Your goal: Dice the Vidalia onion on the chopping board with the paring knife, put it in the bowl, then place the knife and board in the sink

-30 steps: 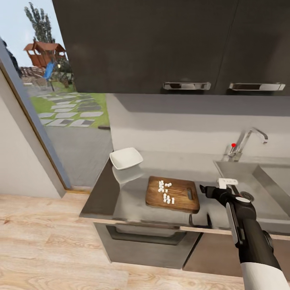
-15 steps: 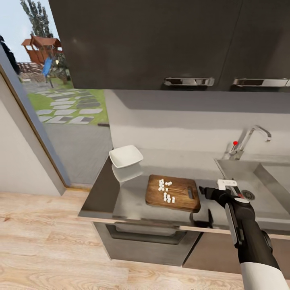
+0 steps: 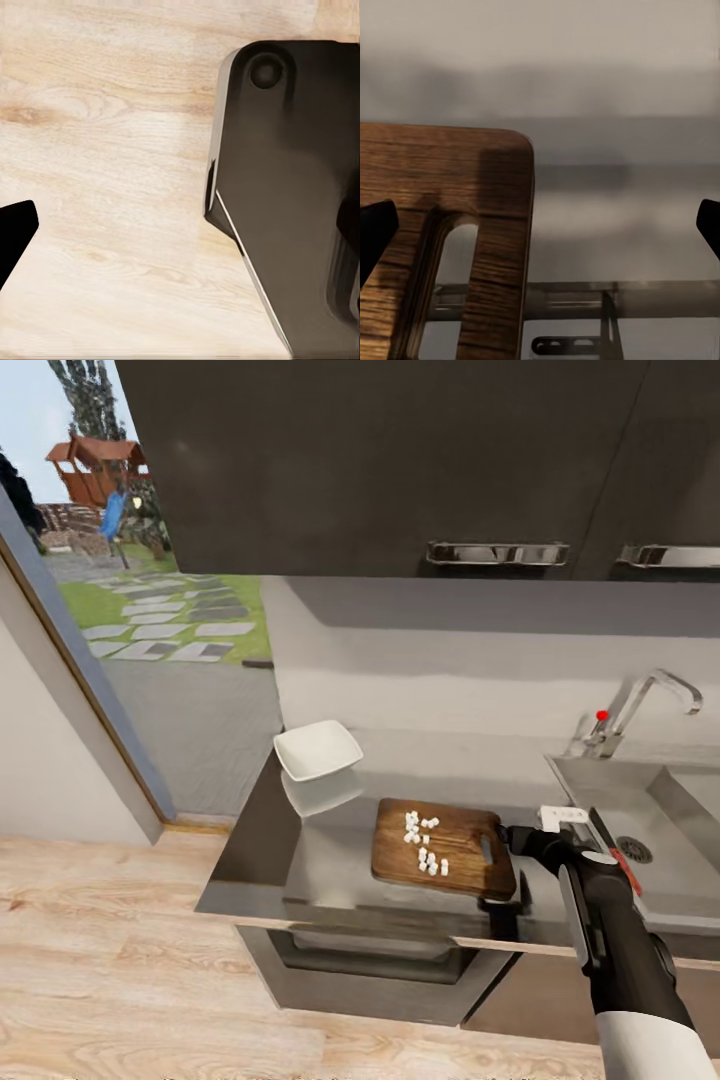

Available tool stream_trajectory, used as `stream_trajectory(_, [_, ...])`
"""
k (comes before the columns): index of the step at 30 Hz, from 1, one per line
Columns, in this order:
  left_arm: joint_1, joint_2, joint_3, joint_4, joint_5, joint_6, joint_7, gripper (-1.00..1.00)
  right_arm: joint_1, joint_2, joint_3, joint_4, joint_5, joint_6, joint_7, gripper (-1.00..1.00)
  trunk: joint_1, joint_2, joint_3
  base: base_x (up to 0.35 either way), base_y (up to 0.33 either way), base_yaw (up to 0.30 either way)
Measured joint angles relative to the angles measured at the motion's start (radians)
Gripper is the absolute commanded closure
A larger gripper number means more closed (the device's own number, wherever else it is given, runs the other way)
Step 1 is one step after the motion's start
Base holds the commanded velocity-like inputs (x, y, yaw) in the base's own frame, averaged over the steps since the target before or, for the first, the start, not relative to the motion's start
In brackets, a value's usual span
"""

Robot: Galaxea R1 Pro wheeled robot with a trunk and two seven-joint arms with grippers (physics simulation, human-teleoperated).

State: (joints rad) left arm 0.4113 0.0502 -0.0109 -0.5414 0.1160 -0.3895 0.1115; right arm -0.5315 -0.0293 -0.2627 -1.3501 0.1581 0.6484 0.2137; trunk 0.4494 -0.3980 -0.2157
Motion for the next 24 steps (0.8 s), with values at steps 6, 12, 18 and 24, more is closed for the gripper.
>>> stream_trajectory(6, [0.0, 0.0, 0.0, 0.004, 0.0, 0.0, 0.0, -1.0, 0.0, 0.0, 0.0, 0.002, 0.0, 0.0, 0.0, -1.0, 0.0, 0.0, -0.01, 0.001, 0.0, 0.0])
stream_trajectory(12, [0.0, 0.0, 0.0, 0.005, 0.0, 0.0, 0.0, -1.0, 0.0, 0.0, 0.0, 0.005, 0.0, 0.0, 0.0, -1.0, 0.0, 0.0, -0.019, 0.0, 0.0, 0.0])
stream_trajectory(18, [0.0, 0.0, 0.0, 0.005, -0.001, 0.0, 0.0, -1.0, 0.0, 0.0, 0.001, 0.006, 0.0, 0.001, 0.0, -1.0, 0.0, 0.0, -0.029, 0.0, -0.03, 0.0])
stream_trajectory(24, [0.0, 0.0, 0.0, 0.005, -0.001, 0.0, 0.0, -1.0, 0.0, 0.0, 0.002, 0.006, 0.0, 0.001, 0.0, -1.0, 0.0, 0.0, -0.038, 0.0, -0.003, 0.0])
